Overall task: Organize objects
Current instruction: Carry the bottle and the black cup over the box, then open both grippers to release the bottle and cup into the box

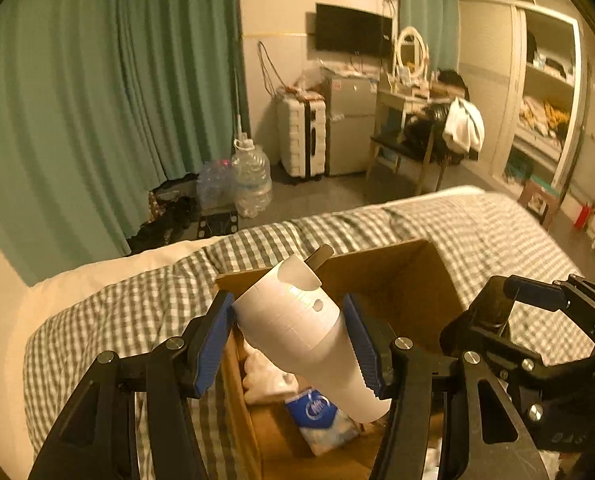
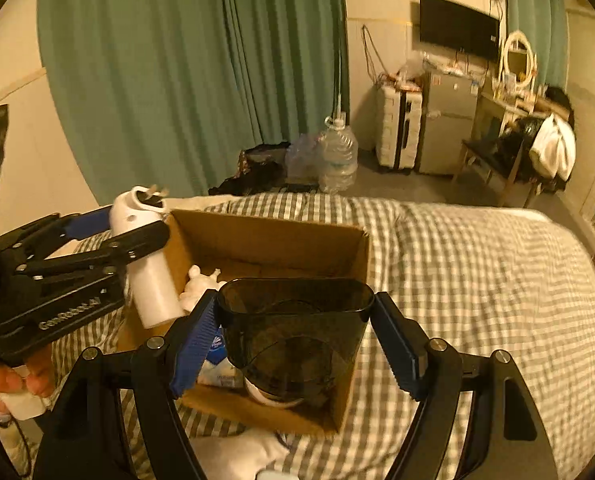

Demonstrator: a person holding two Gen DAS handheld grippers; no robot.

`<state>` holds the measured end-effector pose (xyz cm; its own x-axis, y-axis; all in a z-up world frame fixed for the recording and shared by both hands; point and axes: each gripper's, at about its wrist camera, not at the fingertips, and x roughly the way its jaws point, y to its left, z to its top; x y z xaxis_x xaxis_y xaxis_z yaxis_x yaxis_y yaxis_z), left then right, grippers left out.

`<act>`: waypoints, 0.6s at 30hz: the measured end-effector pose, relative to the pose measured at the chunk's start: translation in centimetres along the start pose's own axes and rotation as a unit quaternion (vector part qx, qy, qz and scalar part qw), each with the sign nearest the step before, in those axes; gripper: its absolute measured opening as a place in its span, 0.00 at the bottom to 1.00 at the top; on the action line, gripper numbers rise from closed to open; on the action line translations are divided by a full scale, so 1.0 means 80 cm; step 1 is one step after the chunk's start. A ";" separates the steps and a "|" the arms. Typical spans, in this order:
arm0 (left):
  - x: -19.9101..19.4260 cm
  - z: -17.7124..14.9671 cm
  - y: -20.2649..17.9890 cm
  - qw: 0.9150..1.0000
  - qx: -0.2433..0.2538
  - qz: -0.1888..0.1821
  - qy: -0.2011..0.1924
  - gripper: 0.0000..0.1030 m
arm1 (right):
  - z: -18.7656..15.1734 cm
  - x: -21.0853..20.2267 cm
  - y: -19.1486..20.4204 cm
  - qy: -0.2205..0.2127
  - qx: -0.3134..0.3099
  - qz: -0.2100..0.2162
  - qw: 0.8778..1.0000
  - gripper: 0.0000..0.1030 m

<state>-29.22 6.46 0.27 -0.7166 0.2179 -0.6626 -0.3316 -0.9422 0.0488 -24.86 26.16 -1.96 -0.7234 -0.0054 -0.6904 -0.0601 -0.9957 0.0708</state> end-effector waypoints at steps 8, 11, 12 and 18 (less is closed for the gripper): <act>0.040 -0.018 -0.003 1.000 0.023 -0.008 -0.002 0.56 | -0.023 0.055 -0.008 0.014 0.001 0.021 1.000 0.76; 0.029 -0.020 -0.009 0.999 0.038 0.008 -0.006 0.66 | -0.026 0.042 -0.005 0.006 -0.004 0.024 1.000 0.83; 0.021 -0.019 -0.009 0.999 0.038 0.015 -0.007 0.75 | -0.026 0.035 -0.003 0.003 -0.007 0.020 1.000 0.84; -0.058 -0.007 -0.005 1.000 0.006 0.014 -0.027 0.89 | -0.025 -0.034 0.007 -0.016 -0.019 -0.008 1.000 0.86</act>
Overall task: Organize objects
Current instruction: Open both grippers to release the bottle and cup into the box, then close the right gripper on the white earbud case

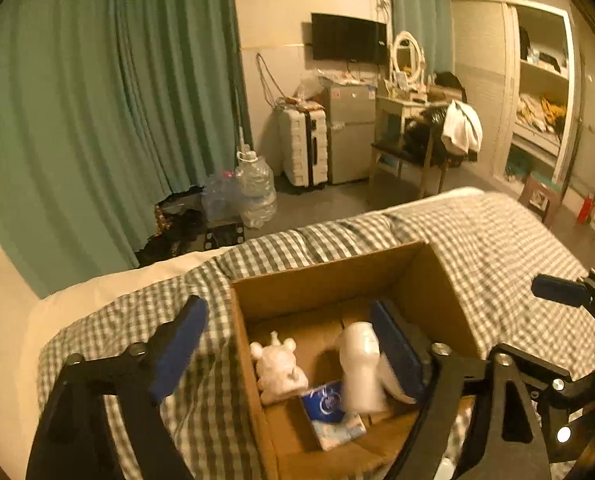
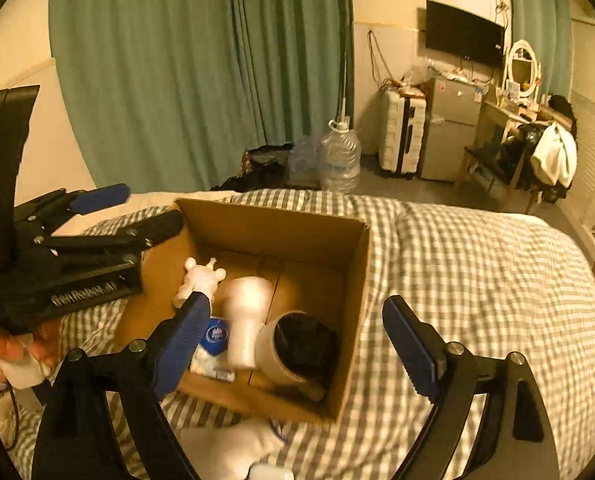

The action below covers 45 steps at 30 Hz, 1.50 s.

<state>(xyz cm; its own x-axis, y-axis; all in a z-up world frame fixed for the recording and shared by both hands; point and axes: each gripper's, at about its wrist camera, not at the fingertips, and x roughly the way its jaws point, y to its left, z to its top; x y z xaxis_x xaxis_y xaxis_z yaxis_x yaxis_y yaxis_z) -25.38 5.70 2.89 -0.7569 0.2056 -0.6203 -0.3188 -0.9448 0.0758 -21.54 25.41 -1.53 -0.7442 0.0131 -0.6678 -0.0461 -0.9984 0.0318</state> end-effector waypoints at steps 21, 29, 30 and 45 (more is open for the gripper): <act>-0.167 -0.116 0.013 0.997 -0.051 0.064 -0.003 1.00 | -0.068 -0.191 0.061 -0.019 -0.023 -0.013 0.999 0.90; -0.130 -0.181 0.018 0.995 -0.084 0.042 0.026 1.00 | -0.115 -0.114 0.051 0.039 0.014 0.016 0.999 0.90; -0.121 -0.187 0.015 0.995 -0.079 0.046 0.030 1.00 | -0.122 -0.100 0.047 0.048 0.020 0.011 0.999 0.90; 0.015 -0.270 -0.002 0.984 -0.054 0.060 0.157 1.00 | -0.209 0.072 0.018 0.223 0.046 -0.038 0.973 0.90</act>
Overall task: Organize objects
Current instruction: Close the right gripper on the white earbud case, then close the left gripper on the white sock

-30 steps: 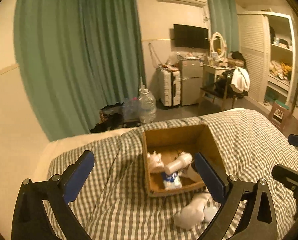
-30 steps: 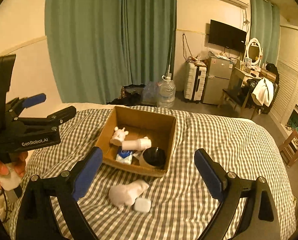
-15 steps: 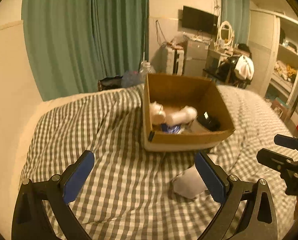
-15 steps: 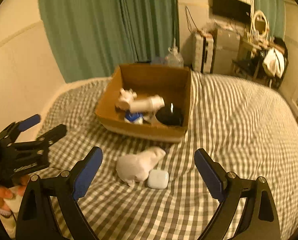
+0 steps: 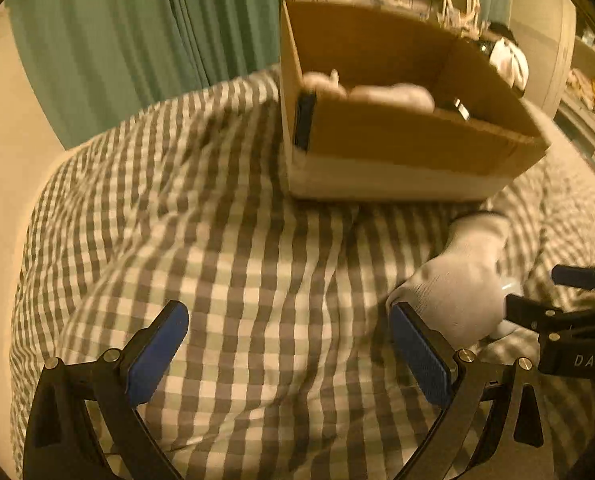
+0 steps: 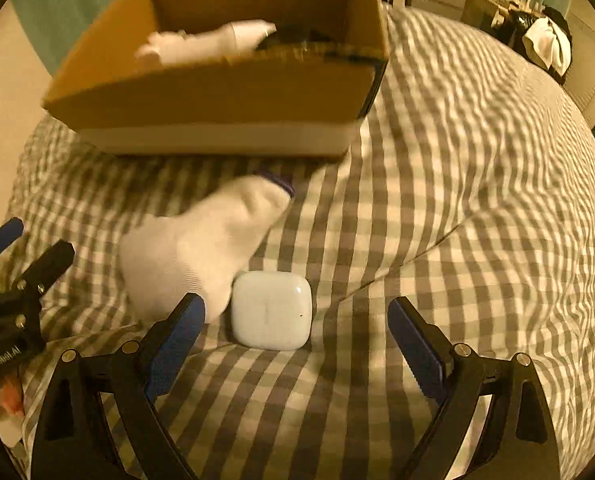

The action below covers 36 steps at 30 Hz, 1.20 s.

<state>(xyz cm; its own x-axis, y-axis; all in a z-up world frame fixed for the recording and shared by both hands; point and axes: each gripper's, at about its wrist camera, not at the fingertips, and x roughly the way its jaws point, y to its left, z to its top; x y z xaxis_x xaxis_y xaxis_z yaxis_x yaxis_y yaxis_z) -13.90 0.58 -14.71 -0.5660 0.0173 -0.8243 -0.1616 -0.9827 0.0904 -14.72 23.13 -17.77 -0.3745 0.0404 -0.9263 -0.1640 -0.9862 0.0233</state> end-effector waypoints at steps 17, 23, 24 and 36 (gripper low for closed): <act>-0.009 0.000 -0.028 0.997 0.043 -0.062 -0.009 1.00 | -0.004 -0.001 0.019 -0.016 -0.054 -0.027 0.998 0.49; -0.007 0.021 -0.073 0.989 0.091 -0.116 -0.003 1.00 | -0.006 -0.042 -0.027 -0.063 0.006 -0.014 0.998 0.49; 0.000 0.025 -0.085 0.986 0.106 -0.126 0.011 1.00 | -0.009 -0.045 -0.036 -0.065 0.016 -0.015 0.998 0.49; 0.065 0.033 -0.118 0.975 0.125 -0.167 0.079 0.73 | 0.009 -0.010 -0.051 -0.050 0.040 0.008 0.998 0.49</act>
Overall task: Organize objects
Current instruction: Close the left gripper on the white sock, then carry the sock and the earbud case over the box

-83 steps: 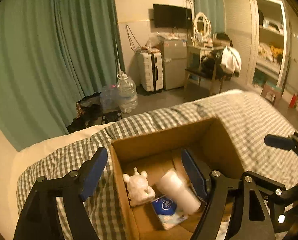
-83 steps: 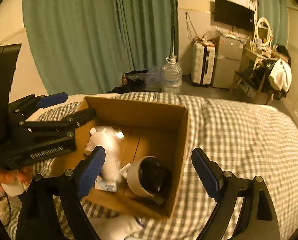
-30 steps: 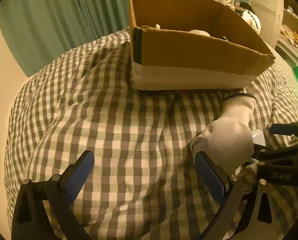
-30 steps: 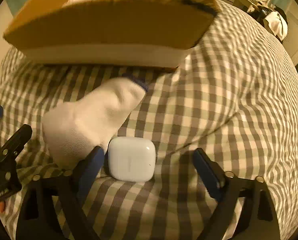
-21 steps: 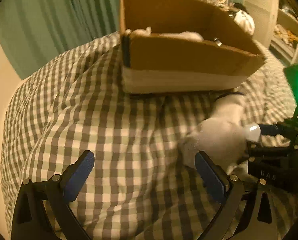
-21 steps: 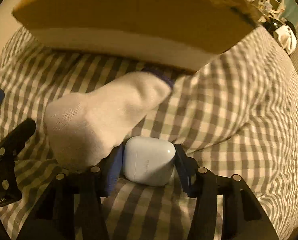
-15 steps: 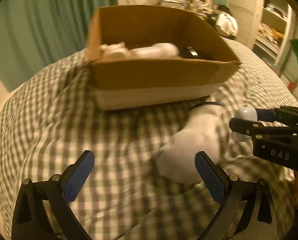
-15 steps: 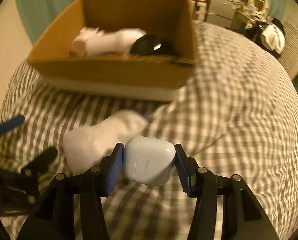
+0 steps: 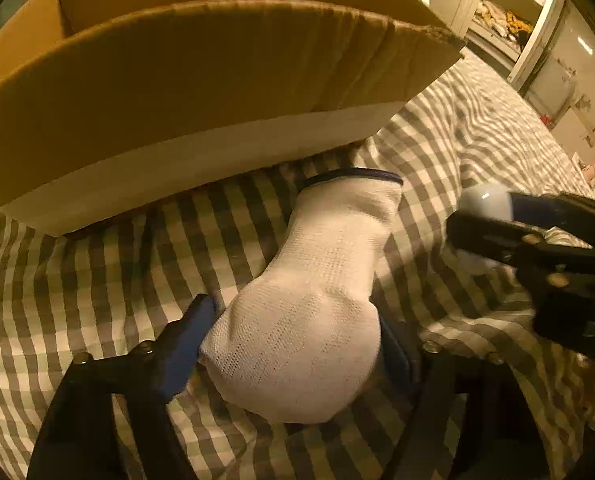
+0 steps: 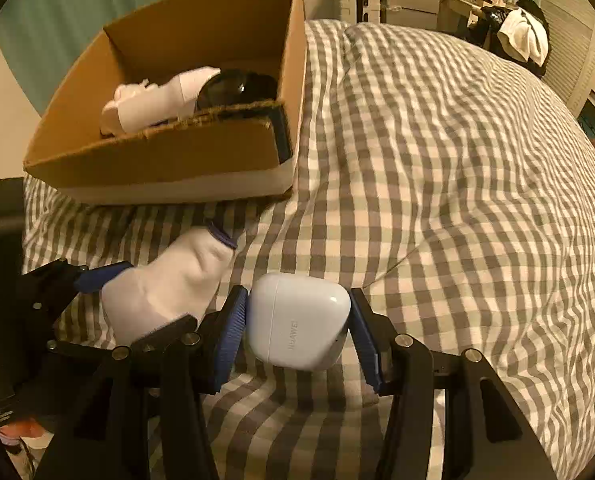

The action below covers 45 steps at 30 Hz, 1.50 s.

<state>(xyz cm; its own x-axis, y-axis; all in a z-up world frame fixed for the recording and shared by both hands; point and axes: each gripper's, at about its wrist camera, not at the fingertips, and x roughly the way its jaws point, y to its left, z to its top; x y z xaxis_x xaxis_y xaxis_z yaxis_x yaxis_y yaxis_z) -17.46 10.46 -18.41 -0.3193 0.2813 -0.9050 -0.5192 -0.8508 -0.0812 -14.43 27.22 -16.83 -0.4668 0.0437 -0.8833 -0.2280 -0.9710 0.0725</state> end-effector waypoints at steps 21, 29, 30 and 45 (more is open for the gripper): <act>-0.167 -0.042 0.044 0.991 -0.071 0.046 -0.101 0.59 | -0.022 -0.093 0.063 -0.059 -0.050 0.000 0.997 0.49; -0.240 -0.039 0.036 0.980 -0.059 0.096 -0.162 0.59 | -0.025 -0.155 0.090 -0.099 -0.079 0.008 0.992 0.49; -0.250 -0.033 0.035 0.978 -0.058 0.101 -0.171 0.59 | -0.021 -0.165 0.091 -0.107 -0.082 0.007 0.991 0.49; -0.249 0.108 0.058 0.969 -0.041 0.127 -0.206 0.59 | 0.130 -0.192 0.071 -0.183 -0.055 0.029 0.981 0.49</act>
<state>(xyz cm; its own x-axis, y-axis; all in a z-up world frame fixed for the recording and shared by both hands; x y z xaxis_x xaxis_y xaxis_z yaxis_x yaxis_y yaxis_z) -20.34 4.76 2.86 -0.7268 0.1977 -0.6578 -0.3236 -0.9433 0.0740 -17.44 23.46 1.97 -0.7572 0.0488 -0.6514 -0.1072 -0.9930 0.0502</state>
